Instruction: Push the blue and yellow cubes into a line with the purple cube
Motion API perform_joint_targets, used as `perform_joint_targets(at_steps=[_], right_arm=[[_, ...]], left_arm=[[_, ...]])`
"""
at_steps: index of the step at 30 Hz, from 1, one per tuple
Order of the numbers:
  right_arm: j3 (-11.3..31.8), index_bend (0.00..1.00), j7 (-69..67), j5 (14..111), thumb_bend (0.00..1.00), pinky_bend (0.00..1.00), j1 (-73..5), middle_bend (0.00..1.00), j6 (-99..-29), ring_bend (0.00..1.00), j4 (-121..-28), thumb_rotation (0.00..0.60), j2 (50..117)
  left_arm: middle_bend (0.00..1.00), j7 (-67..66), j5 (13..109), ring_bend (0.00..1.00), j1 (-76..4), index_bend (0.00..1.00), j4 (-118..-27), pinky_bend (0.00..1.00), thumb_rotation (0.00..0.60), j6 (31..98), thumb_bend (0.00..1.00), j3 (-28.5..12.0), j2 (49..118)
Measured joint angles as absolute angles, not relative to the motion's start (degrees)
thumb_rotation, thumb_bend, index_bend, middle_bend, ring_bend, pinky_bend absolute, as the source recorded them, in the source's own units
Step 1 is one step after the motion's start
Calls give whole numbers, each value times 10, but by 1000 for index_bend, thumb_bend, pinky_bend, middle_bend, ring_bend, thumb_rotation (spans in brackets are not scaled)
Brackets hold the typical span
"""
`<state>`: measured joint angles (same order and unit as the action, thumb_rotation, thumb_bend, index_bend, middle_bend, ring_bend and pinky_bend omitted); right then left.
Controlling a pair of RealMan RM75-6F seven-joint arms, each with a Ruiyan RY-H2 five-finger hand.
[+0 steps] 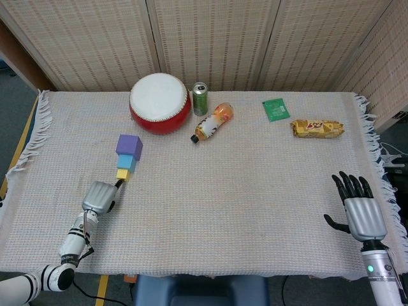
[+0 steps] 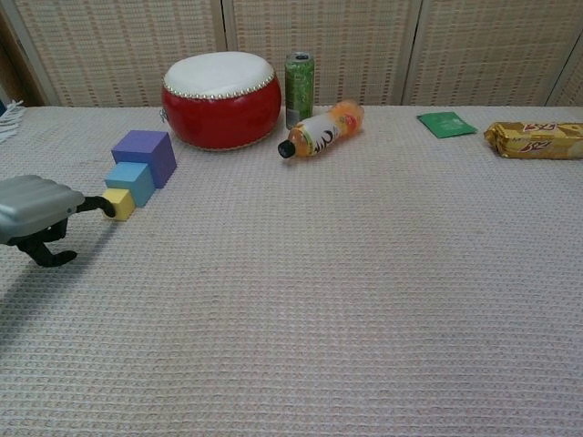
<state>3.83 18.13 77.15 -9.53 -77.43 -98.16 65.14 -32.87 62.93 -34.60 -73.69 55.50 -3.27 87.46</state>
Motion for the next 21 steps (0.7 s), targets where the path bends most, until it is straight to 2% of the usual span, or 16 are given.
perform_joint_targets(at_steps=[5,7,8,9,10,11,12,14,21], right_arm=[[36,0,181,777,13,0,-94,0,-776,0,-984,457,650],[34,0,178,781,13,0,-93,0,-778,0,-985,457,648],[33,0,176,783,13,0,-92,0,-779,0,-986,457,647],[32,0,173,785,13,0,-90,0,-781,0,-987,458,645],[32,0,171,786,14,0,-89,0,-782,0,-988,457,644],[31,0,170,787,13,0,-88,0,-784,0,-988,457,643],[31,0,170,787,13,0,-86,0,-786,0,-989,458,643],[31,0,174,784,13,0,-85,0,-787,0,-989,457,644],[30,0,208,769,14,0,-90,0,-774,0,-993,456,662]], left_arm=[[1000,-331,653,1000,-330,191,-776,1000,600,592,388,-21,861],[946,-328,667,987,-317,184,-794,1000,600,617,388,-14,851],[781,-324,675,855,-309,157,-801,945,600,632,388,-11,846],[556,-317,684,638,-301,116,-807,799,600,648,387,-7,840],[400,-302,695,464,-286,82,-814,668,600,673,386,-2,831],[207,-287,702,232,-273,38,-818,451,600,693,384,1,824],[88,-270,709,85,-258,8,-822,282,600,715,382,5,817],[47,-221,727,26,-222,0,-827,202,600,770,380,13,802],[45,-99,815,21,-112,0,-835,170,600,947,376,32,760]])
